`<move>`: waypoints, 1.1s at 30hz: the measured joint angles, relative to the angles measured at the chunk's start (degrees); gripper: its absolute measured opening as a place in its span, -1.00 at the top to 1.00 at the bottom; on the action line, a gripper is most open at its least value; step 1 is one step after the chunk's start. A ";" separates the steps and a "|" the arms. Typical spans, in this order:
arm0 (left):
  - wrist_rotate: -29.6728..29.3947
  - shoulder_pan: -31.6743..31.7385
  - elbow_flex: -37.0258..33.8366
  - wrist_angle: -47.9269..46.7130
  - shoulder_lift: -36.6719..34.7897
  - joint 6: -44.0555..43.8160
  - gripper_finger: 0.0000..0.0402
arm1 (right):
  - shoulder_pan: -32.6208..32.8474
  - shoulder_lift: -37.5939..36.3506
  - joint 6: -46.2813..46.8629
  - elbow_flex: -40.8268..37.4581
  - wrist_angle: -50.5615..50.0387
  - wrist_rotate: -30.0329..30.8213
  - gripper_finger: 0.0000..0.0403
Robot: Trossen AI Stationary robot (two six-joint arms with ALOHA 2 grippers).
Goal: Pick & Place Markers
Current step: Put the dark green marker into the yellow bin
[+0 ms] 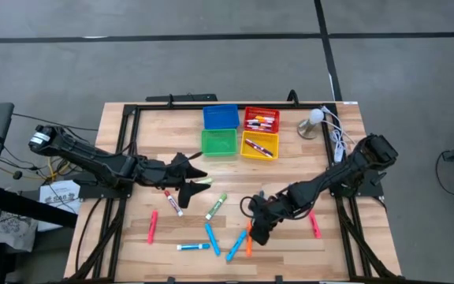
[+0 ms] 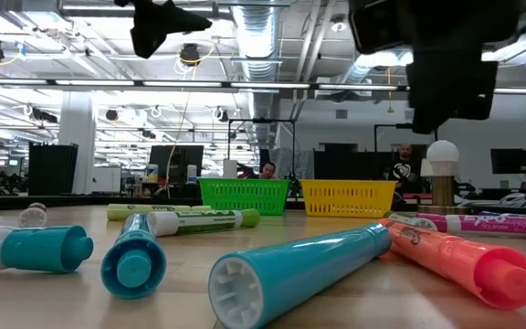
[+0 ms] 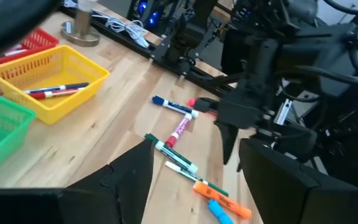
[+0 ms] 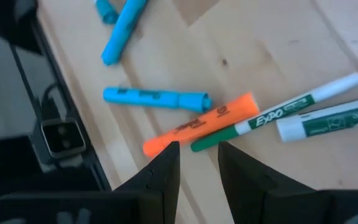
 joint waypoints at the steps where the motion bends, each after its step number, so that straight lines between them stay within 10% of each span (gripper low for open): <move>1: 0.00 -0.09 0.00 -0.02 0.00 0.00 -0.18 | -0.38 0.00 1.14 0.00 -0.01 0.00 0.51; 33: -0.07 -0.15 0.02 -0.02 -0.02 2.16 -0.18 | -6.51 5.64 10.30 0.02 0.42 -1.53 0.28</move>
